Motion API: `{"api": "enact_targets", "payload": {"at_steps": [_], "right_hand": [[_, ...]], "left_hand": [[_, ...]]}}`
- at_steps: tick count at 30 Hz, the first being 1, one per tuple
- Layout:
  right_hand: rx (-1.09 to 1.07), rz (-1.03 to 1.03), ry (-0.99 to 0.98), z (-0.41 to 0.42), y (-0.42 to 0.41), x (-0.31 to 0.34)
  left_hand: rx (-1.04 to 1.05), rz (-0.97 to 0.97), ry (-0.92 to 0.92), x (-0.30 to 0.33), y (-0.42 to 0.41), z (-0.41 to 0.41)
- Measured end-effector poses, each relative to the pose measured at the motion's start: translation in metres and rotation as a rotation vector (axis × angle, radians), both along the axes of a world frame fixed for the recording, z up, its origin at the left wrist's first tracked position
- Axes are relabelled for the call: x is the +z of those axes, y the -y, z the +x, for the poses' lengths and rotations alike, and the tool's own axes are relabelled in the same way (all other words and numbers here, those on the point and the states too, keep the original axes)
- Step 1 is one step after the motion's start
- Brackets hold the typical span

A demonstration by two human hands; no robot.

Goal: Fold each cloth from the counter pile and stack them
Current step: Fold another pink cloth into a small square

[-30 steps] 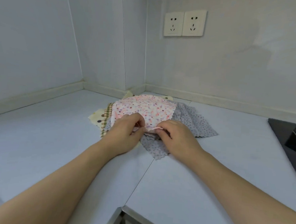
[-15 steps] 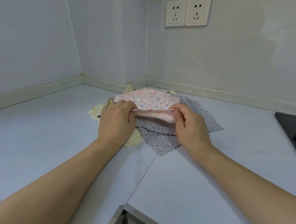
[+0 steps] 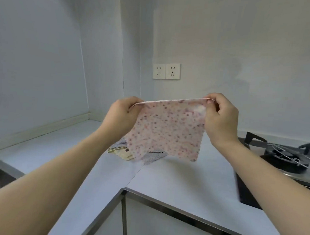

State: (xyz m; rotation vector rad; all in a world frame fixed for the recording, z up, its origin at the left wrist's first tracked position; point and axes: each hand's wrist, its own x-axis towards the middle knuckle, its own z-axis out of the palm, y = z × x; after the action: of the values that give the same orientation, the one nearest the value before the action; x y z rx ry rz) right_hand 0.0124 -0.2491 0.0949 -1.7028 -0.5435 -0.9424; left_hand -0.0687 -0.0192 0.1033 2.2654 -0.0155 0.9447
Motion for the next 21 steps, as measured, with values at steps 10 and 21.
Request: {"api": "enact_targets", "payload": {"at_steps": [10,21], "right_hand": [[-0.118,-0.078,-0.099,-0.007,0.072,0.011],[0.103,0.001,-0.532,0.043,0.058,-0.056]], "left_hand": [[-0.112,-0.224,-0.176,0.023,0.030,0.003],[-0.003,-0.141,-0.283,-0.049,0.015,0.063]]}}
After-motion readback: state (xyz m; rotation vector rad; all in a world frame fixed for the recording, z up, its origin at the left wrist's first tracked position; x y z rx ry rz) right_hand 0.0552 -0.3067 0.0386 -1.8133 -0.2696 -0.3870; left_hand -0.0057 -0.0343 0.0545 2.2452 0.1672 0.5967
